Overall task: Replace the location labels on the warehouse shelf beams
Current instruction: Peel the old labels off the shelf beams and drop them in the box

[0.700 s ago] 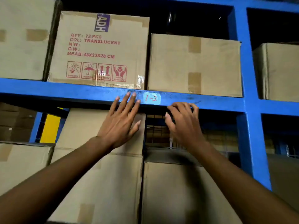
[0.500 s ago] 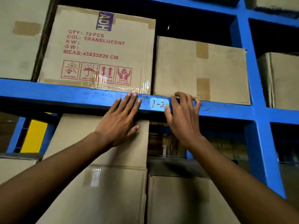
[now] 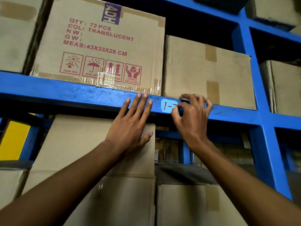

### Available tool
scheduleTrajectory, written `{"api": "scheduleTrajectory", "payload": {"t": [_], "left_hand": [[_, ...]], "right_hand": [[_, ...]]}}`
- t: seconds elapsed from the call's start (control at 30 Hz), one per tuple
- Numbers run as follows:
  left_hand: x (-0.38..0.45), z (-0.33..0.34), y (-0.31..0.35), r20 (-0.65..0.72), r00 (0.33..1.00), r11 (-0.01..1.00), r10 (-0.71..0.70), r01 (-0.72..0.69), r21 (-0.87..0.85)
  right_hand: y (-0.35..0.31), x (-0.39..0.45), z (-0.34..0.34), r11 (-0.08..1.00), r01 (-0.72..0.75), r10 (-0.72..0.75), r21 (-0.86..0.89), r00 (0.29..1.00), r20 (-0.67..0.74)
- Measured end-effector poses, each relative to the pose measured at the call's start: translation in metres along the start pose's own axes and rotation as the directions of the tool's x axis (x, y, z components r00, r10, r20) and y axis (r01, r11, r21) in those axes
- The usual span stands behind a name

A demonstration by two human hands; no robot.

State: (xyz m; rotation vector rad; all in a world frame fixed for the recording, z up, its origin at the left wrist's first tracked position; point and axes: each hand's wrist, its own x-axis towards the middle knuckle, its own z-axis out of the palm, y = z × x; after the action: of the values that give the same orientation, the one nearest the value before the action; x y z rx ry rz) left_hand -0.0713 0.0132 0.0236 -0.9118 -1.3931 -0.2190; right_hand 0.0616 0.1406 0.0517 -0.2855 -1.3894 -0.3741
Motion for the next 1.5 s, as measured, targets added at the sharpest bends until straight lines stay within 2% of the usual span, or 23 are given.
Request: {"api": "scheduleTrajectory", "payload": {"t": [0.2,0.3,0.4,0.47,0.6,0.73,0.9,1.07,1.23,1.33,1.5], "left_hand": [[0.0,-0.001,0.004,0.01,0.999,0.999,-0.031,0.031,-0.014],[0.001,-0.003,0.006,0.023,0.999,0.999,-0.046,0.047,-0.018],[0.0,-0.005,0.009,0.042,0.997,0.998,-0.06,0.061,-0.018],[0.0,-0.006,0.01,0.055,0.996,0.997,-0.072,0.073,-0.016],[0.001,-0.01,0.016,0.096,0.99,0.995,-0.099,0.102,-0.021],[-0.005,-0.018,0.034,0.102,0.988,0.987,-0.117,0.127,-0.098],[-0.016,-0.018,0.103,0.111,0.993,0.983,0.049,-0.029,-0.181],[-0.02,-0.014,0.195,0.122,0.983,0.95,0.135,-0.094,-0.299],[-0.027,-0.017,0.305,0.118,0.957,0.902,0.265,-0.203,-0.381],[-0.035,-0.014,0.361,0.11,0.94,0.894,0.324,-0.266,-0.359],[-0.069,0.005,0.436,0.187,0.896,0.886,0.402,-0.329,-0.327]], "right_hand": [[-0.001,0.006,-0.009,0.999,0.053,-0.053,0.012,0.995,0.089],[-0.007,0.007,-0.015,0.973,-0.112,0.092,0.204,0.99,0.102],[-0.01,0.005,-0.024,0.834,-0.309,0.269,0.456,0.951,0.153],[-0.014,0.004,-0.03,0.761,-0.357,0.285,0.542,0.934,0.214],[-0.013,0.003,-0.044,0.721,-0.383,0.298,0.578,0.924,0.24],[0.011,-0.001,-0.064,0.763,-0.373,0.282,0.528,0.927,0.248],[0.062,-0.024,-0.095,0.836,-0.356,0.257,0.417,0.927,0.274],[0.124,-0.065,-0.122,0.851,-0.405,0.316,0.334,0.903,0.29],[0.205,-0.128,-0.156,0.835,-0.5,0.421,0.229,0.849,0.32],[0.254,-0.166,-0.175,0.817,-0.55,0.463,0.172,0.804,0.373],[0.314,-0.224,-0.193,0.743,-0.659,0.543,0.113,0.693,0.474]]}}
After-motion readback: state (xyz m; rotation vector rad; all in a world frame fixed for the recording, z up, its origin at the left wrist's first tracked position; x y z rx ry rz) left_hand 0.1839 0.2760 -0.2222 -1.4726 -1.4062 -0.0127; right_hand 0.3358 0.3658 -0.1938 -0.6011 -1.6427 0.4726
